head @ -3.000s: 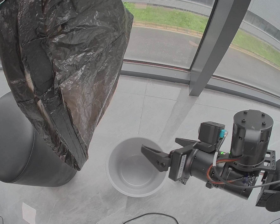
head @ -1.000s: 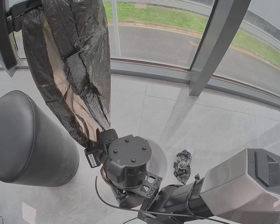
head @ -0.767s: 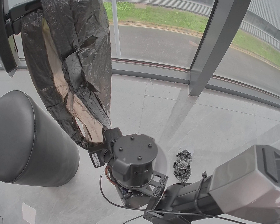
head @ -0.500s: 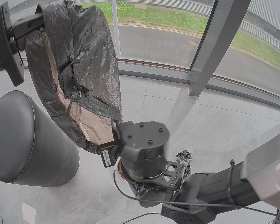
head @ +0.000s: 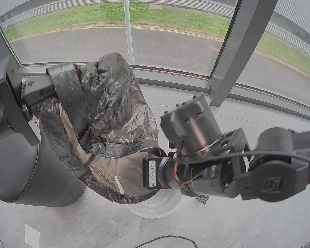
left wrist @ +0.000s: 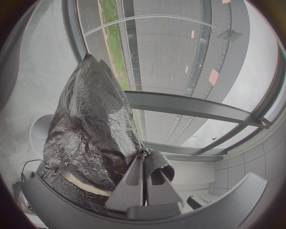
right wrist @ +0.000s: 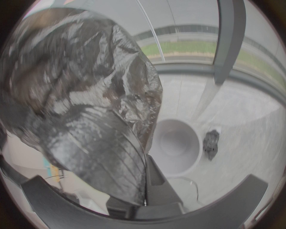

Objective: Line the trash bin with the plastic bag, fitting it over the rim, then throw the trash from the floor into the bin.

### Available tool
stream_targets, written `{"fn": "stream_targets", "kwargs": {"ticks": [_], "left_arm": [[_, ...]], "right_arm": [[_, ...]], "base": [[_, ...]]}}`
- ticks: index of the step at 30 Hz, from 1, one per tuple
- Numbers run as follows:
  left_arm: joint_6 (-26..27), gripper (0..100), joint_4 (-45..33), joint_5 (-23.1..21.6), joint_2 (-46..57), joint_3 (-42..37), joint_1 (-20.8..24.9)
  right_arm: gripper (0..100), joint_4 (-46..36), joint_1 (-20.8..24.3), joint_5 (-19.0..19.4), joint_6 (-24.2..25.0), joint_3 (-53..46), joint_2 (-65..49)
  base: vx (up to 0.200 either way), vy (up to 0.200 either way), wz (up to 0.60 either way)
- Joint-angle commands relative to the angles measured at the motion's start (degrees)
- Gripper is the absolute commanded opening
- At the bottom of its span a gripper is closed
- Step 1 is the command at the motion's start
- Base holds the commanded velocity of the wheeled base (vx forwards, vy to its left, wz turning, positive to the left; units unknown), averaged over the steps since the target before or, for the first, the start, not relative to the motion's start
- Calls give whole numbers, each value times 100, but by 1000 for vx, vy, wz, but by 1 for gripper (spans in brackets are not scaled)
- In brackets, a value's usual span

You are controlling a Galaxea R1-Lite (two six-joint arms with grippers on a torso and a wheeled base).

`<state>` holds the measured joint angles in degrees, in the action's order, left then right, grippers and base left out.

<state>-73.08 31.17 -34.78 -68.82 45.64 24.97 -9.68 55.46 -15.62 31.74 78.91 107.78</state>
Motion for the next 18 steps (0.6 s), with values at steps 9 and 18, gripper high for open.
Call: {"fn": "stream_targets", "kwargs": {"ticks": [9,18], "left_arm": [[409,0,311,-231,-27,-1883,-36],[831,0,319,-354,35,-2595,193]], "right_arm": [[0,-3374,-931,2432,1440,1997,-477],[0,-4279,-949,2608,1282,2234,-459]], "base": [[0,0,0],[0,0,0]]}}
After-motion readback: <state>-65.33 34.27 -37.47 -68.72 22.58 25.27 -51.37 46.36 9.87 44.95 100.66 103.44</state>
